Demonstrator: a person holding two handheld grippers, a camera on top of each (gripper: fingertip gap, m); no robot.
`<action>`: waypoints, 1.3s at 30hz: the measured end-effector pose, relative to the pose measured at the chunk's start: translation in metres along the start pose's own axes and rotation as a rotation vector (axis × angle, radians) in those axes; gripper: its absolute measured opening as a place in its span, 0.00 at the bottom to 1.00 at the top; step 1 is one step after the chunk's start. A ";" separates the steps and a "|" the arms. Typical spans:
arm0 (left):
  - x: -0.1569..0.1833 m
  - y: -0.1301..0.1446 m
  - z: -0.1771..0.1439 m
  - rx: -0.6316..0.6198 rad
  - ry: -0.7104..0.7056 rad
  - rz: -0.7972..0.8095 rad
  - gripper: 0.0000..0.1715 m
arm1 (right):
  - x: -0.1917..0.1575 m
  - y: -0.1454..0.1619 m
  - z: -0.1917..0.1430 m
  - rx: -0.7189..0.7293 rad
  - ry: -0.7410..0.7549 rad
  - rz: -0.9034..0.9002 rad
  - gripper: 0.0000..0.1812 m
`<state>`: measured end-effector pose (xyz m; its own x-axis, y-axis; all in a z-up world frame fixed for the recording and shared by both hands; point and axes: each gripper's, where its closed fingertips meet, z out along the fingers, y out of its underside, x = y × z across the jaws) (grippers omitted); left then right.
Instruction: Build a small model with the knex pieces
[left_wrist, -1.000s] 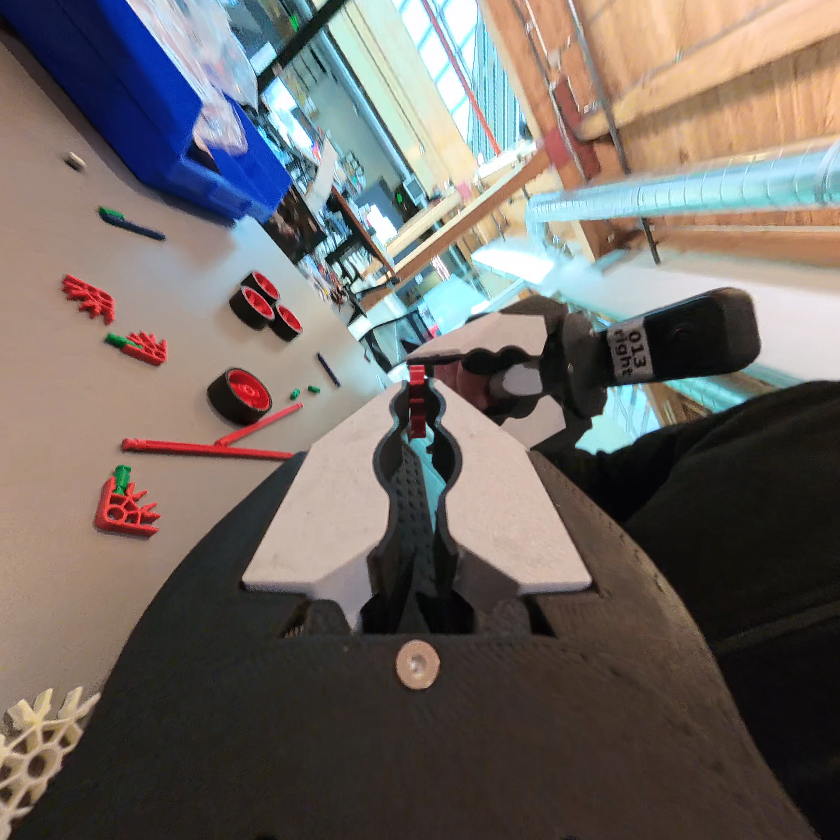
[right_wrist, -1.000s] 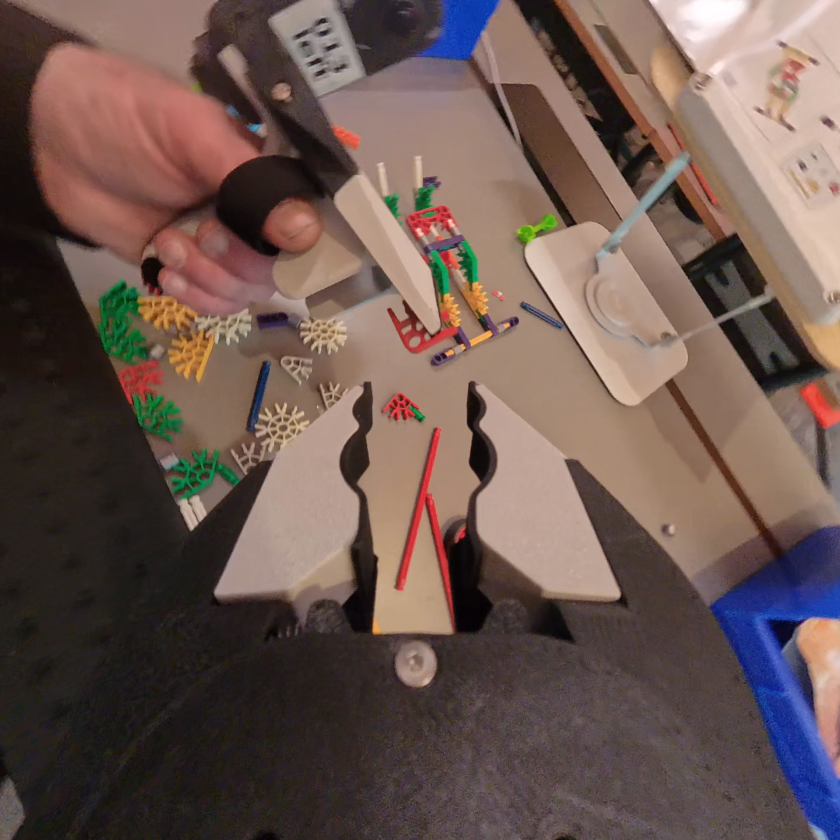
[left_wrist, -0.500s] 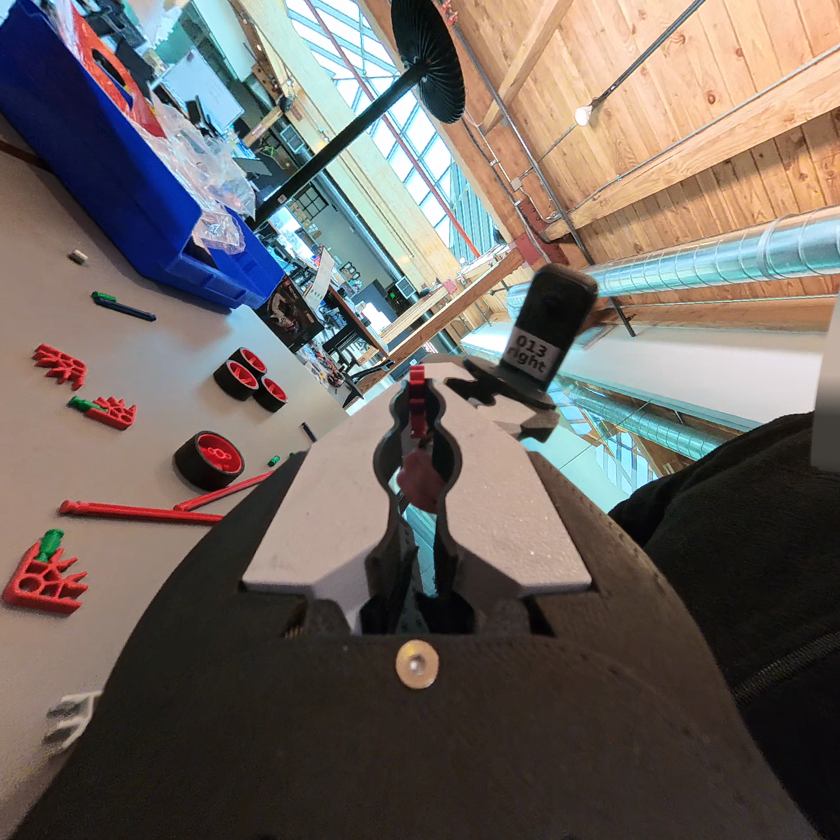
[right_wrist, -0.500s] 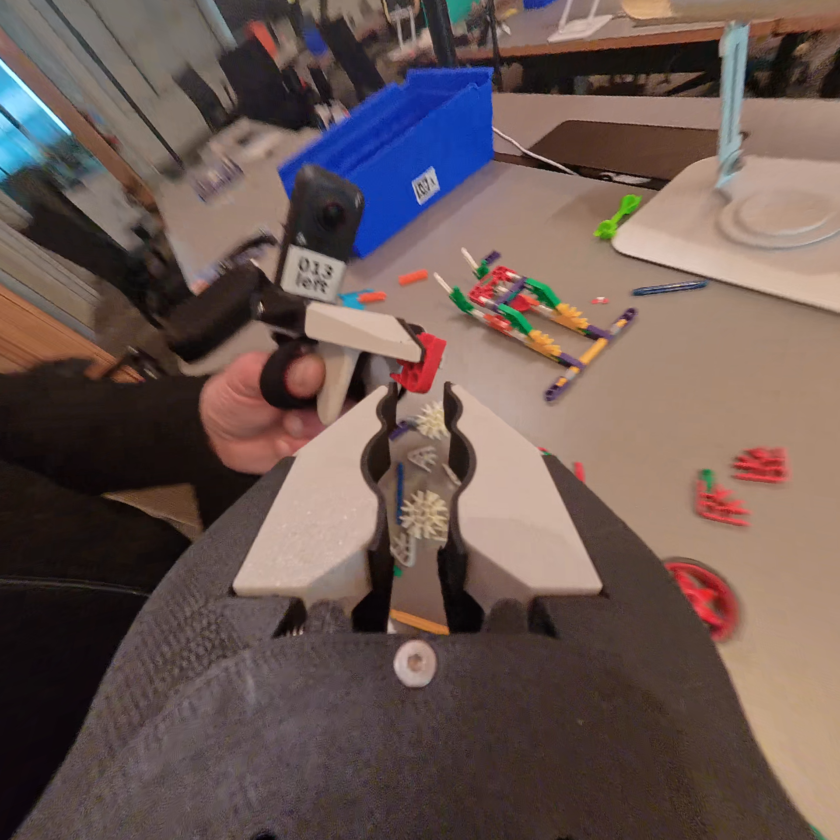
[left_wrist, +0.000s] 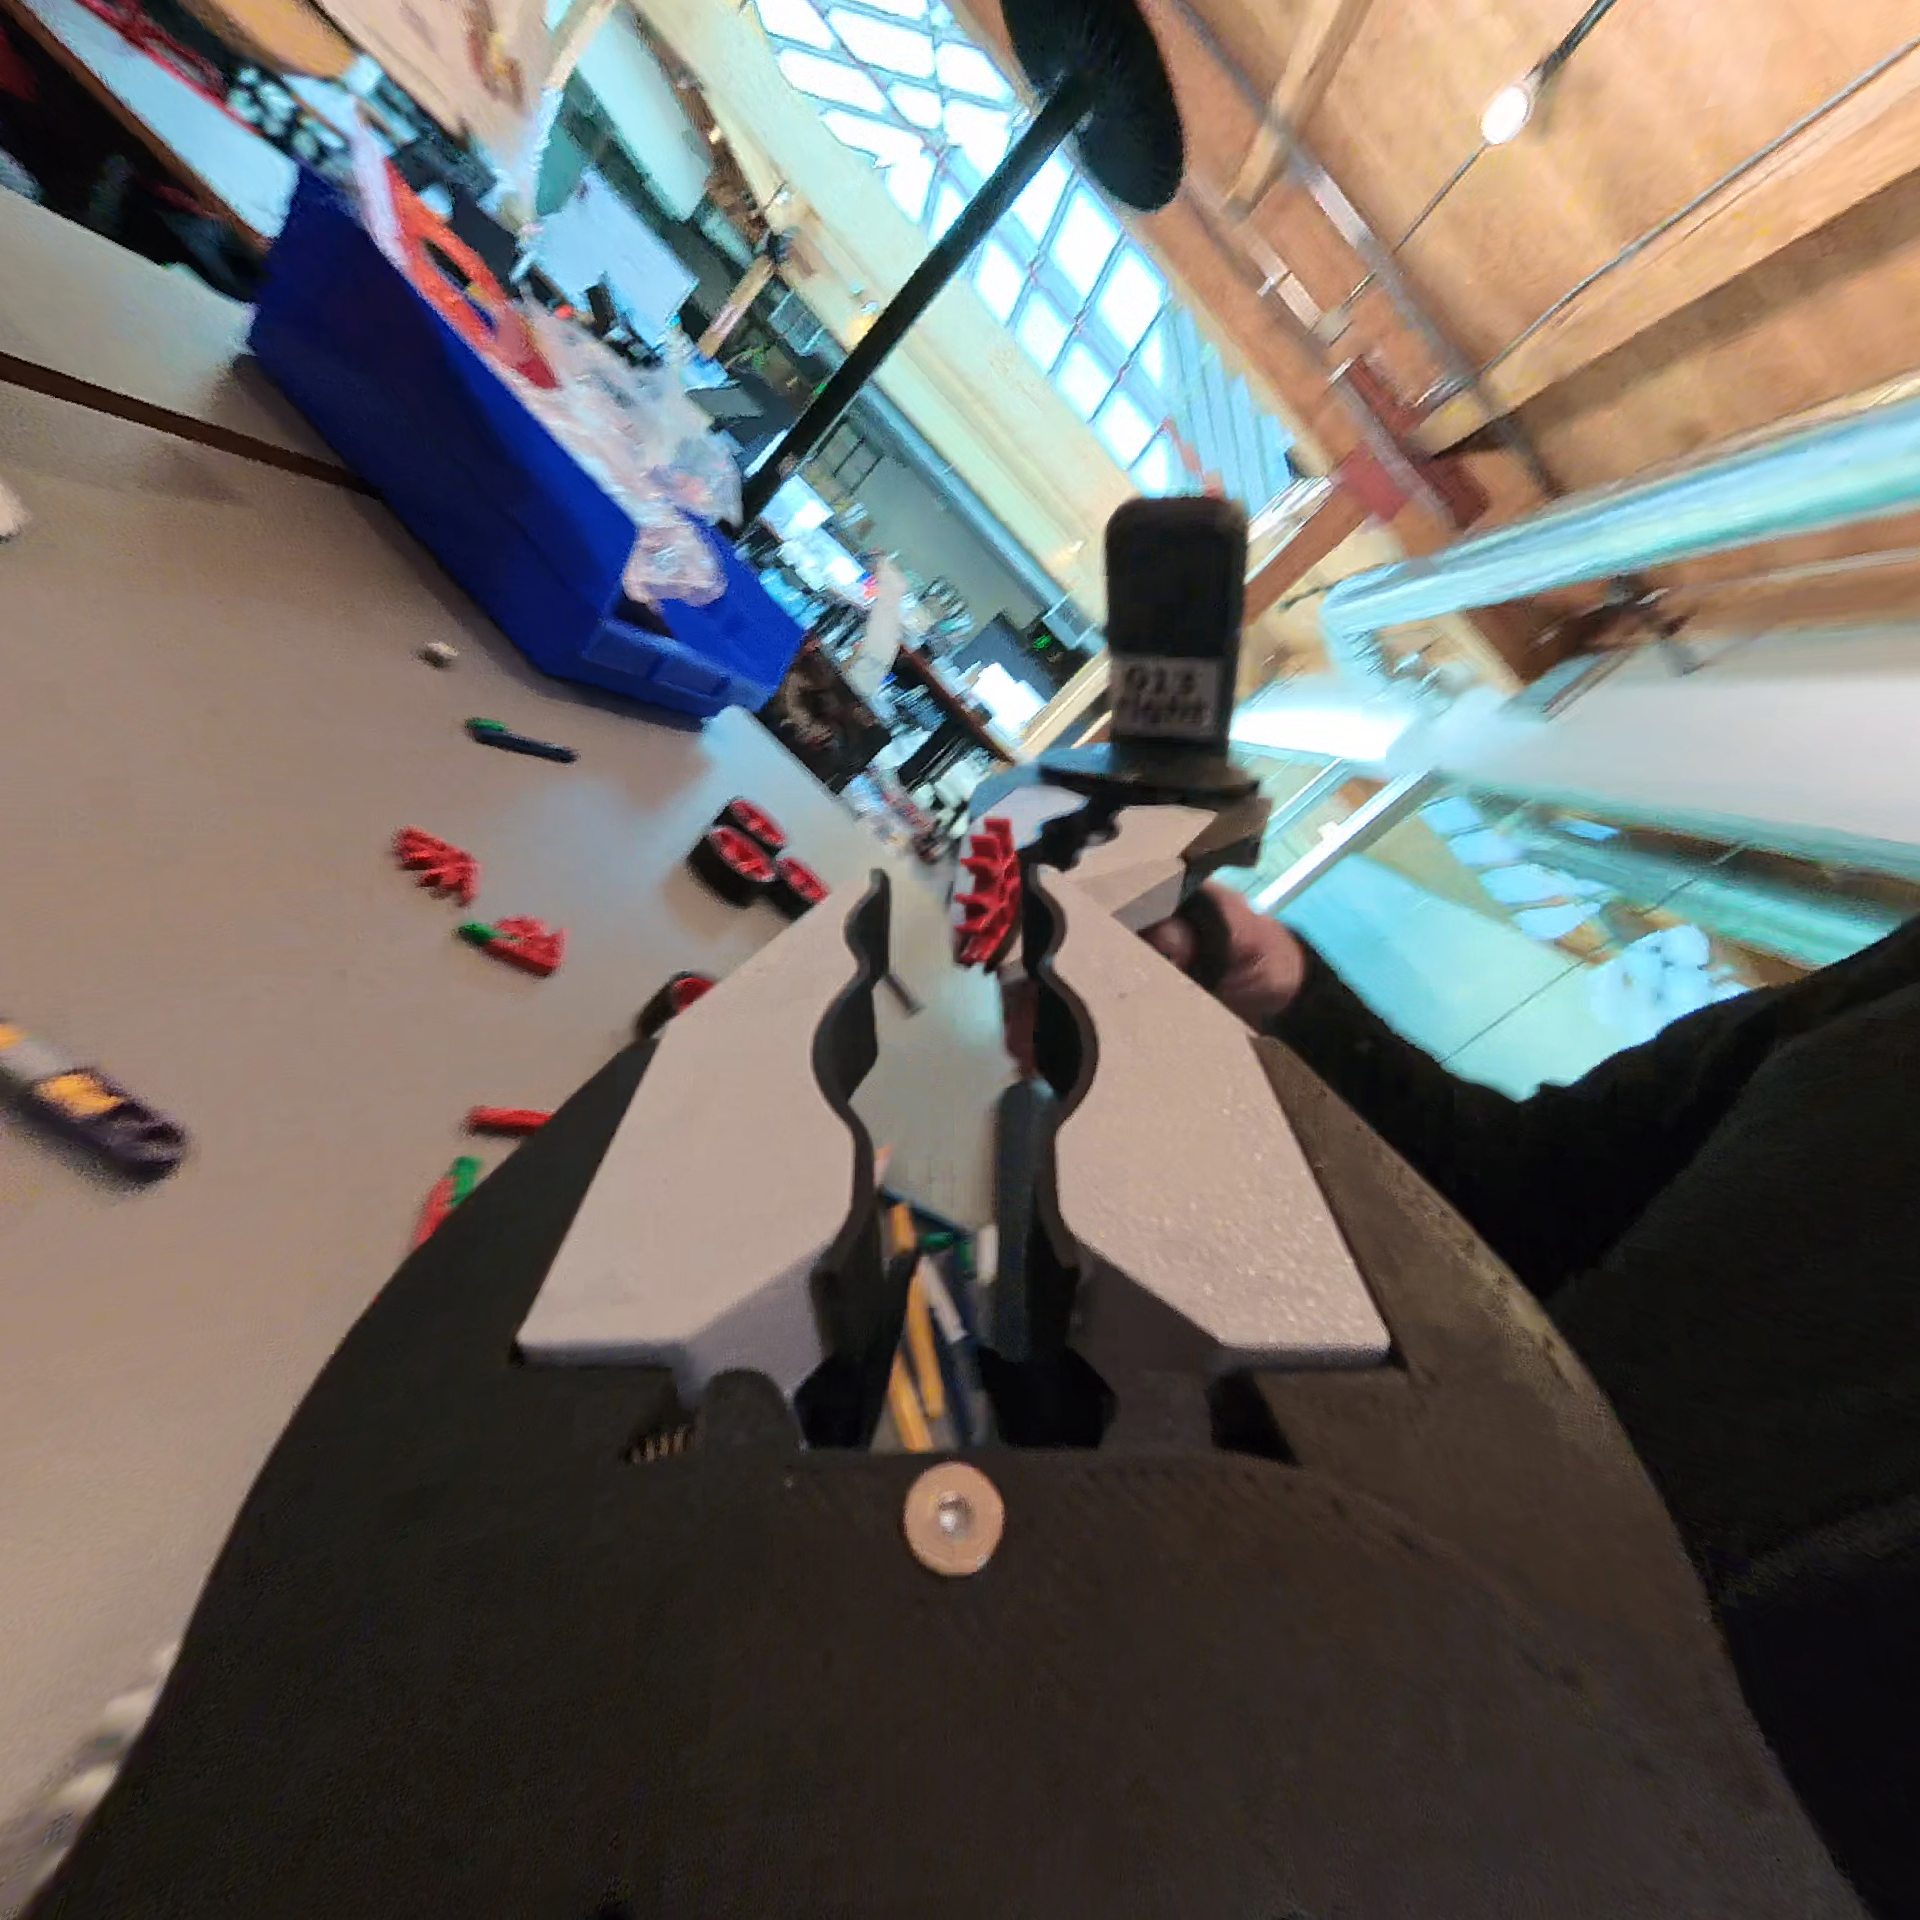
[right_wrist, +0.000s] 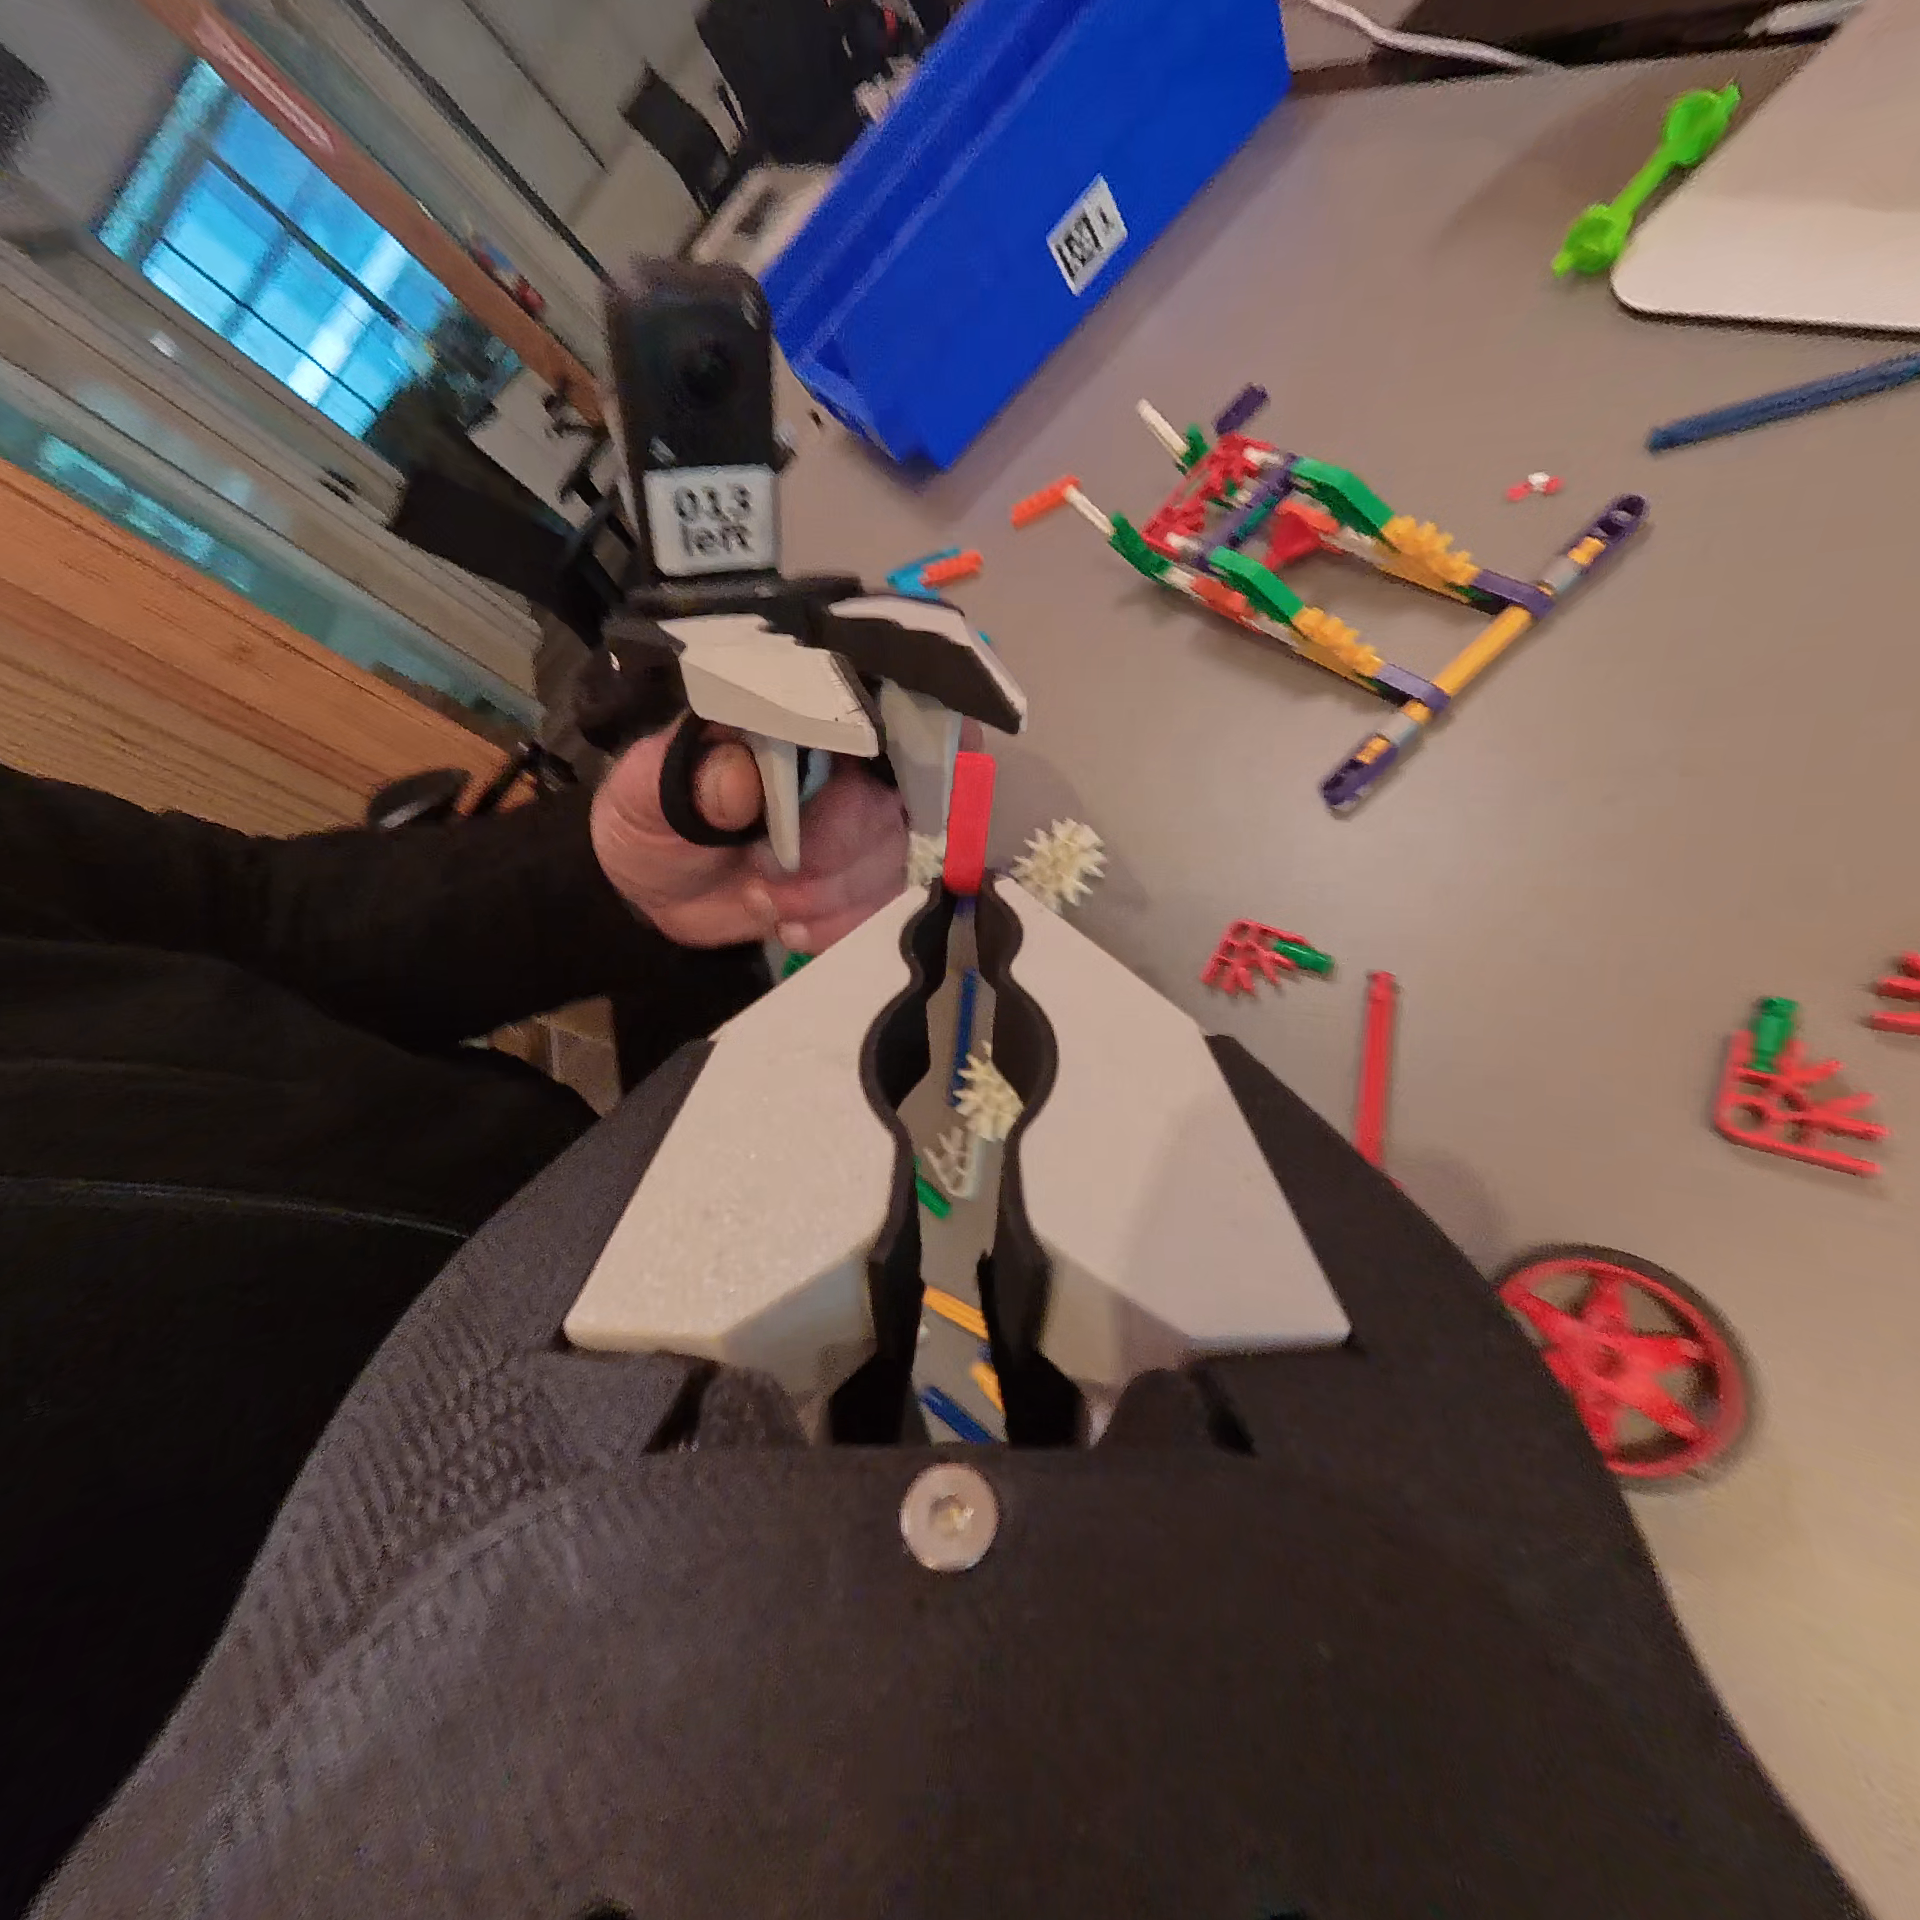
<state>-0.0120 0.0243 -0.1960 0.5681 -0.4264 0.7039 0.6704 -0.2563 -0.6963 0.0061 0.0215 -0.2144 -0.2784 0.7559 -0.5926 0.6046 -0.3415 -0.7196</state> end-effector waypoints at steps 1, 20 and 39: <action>-0.012 0.004 -0.002 -0.052 -0.054 0.047 0.15 | 0.010 0.004 -0.001 -0.046 0.019 -0.013 0.01; -0.117 0.091 -0.018 -0.910 -0.514 0.515 0.10 | 0.071 0.050 0.013 -0.473 0.052 -0.064 0.01; -0.064 0.052 -0.023 -0.683 -0.206 0.327 0.20 | 0.039 0.044 0.032 -0.562 -0.096 -0.210 0.01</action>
<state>-0.0247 0.0180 -0.2800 0.8078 -0.4201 0.4135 0.0494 -0.6507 -0.7577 -0.0022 0.0179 -0.2806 -0.4848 0.7123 -0.5076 0.8237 0.1766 -0.5388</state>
